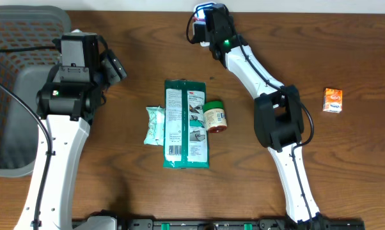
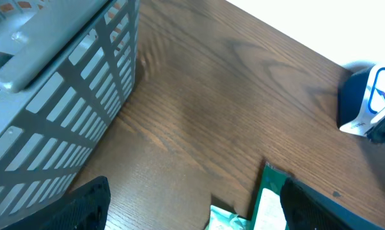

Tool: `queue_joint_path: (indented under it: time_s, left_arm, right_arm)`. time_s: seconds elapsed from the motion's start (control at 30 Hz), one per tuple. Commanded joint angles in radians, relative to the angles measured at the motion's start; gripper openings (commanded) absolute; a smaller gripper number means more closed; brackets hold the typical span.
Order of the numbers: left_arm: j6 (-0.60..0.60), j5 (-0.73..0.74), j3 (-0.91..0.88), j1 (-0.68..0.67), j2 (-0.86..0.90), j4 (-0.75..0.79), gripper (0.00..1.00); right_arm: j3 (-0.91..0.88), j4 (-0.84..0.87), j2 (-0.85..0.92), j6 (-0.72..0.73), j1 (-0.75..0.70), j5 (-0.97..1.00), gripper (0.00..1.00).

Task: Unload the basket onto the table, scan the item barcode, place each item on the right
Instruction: 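Carry the Nescafe stick up to the white scanner with the right gripper, then move the right gripper right and drop the Nescafe stick by the orange box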

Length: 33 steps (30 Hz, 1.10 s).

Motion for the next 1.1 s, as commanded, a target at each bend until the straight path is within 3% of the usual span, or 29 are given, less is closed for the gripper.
queue_joint_path:
  time_s: [0.0,0.23,0.5,0.77,0.93,1.07]
  left_arm:
    - [0.006,-0.016,0.012,0.003,0.001,0.000,0.85]
    - [0.006,-0.016,0.012,0.003,0.001,0.000,0.85]
    - [0.006,-0.016,0.012,0.003,0.001,0.000,0.85]
    - [0.006,-0.016,0.012,0.003,0.001,0.000,0.85]
    - [0.006,-0.016,0.012,0.003,0.001,0.000,0.85]
    - [0.006,-0.016,0.012,0.003,0.001,0.000,0.85]
  right_arm:
    - [0.009,-0.022,-0.038,0.035,-0.018,-0.023,0.01]
    - [0.010,-0.008,-0.039,0.126,-0.026,-0.028,0.01]
    - [0.010,-0.106,-0.211,0.401,0.005,-0.021,0.01]
    - [0.010,-0.535,-0.497,0.920,-0.079,-0.052,0.02]
    - [0.009,-0.803,-0.556,1.202,-0.283,-0.196,0.01]
    - [-0.017,-0.924,-0.526,1.299,-0.472,-0.283,0.01]
